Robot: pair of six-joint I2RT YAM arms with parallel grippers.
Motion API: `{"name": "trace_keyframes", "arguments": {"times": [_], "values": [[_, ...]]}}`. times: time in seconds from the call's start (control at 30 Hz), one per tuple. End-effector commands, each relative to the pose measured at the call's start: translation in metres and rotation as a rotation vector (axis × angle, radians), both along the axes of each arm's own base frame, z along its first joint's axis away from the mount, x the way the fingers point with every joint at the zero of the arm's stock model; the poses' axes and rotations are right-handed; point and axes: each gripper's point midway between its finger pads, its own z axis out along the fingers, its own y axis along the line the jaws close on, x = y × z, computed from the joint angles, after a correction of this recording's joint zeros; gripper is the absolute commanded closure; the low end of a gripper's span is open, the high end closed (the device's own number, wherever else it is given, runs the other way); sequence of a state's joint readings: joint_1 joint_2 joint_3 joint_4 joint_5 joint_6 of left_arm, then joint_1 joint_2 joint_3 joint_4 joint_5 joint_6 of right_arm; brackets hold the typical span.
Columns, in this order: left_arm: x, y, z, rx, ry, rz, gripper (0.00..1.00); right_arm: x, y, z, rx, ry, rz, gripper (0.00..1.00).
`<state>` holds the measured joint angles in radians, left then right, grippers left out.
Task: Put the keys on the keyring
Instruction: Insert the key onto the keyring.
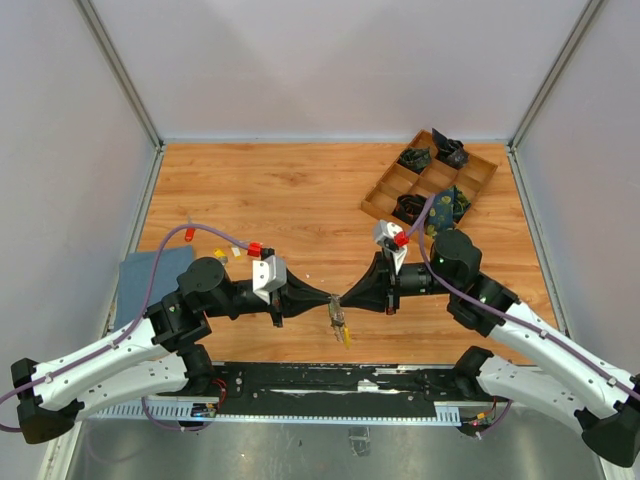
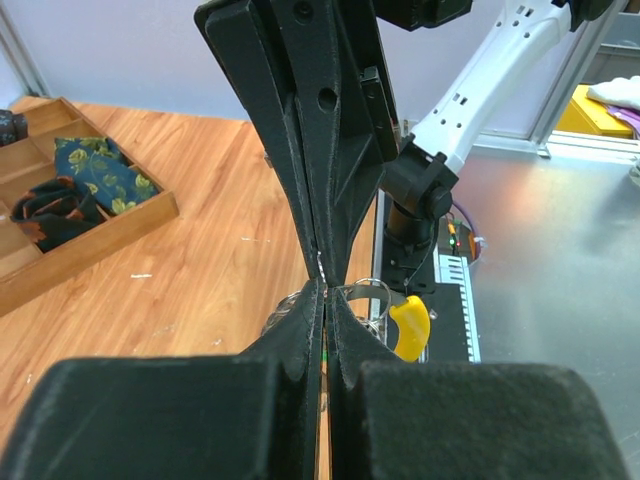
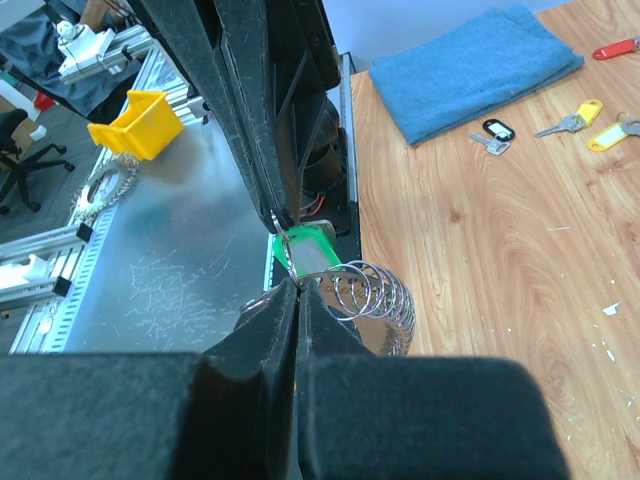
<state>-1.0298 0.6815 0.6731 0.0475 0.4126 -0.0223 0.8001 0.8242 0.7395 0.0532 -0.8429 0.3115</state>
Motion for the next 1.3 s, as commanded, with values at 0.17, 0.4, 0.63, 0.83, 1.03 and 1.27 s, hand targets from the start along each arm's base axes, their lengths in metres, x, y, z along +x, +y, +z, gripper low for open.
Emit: {"name": "trace_keyframes", "arguments": {"times": [0.17, 0.4, 0.63, 0.83, 1.03, 1.27], "values": [[0.0, 0.001, 0.017, -0.046, -0.033, 0.001, 0.99, 0.014, -0.003, 0.02, 0.094, 0.009, -0.075, 1.0], [0.002, 0.0, 0.015, -0.043, -0.03, 0.009, 0.99, 0.017, -0.002, 0.024, 0.13, 0.041, -0.102, 1.0], [0.005, -0.001, 0.013, -0.04, -0.029, 0.019, 0.99, 0.023, -0.002, 0.027, 0.171, 0.104, -0.158, 1.0], [0.006, -0.002, 0.012, -0.035, -0.026, 0.021, 0.99, 0.03, -0.003, 0.03, 0.214, 0.174, -0.214, 1.0], [0.008, -0.002, 0.011, -0.034, -0.026, 0.03, 1.0, 0.032, -0.004, 0.037, 0.245, 0.196, -0.231, 1.0], [0.011, -0.004, 0.008, -0.026, -0.02, 0.043, 1.0, 0.037, -0.005, 0.043, 0.298, 0.234, -0.268, 1.0]]}}
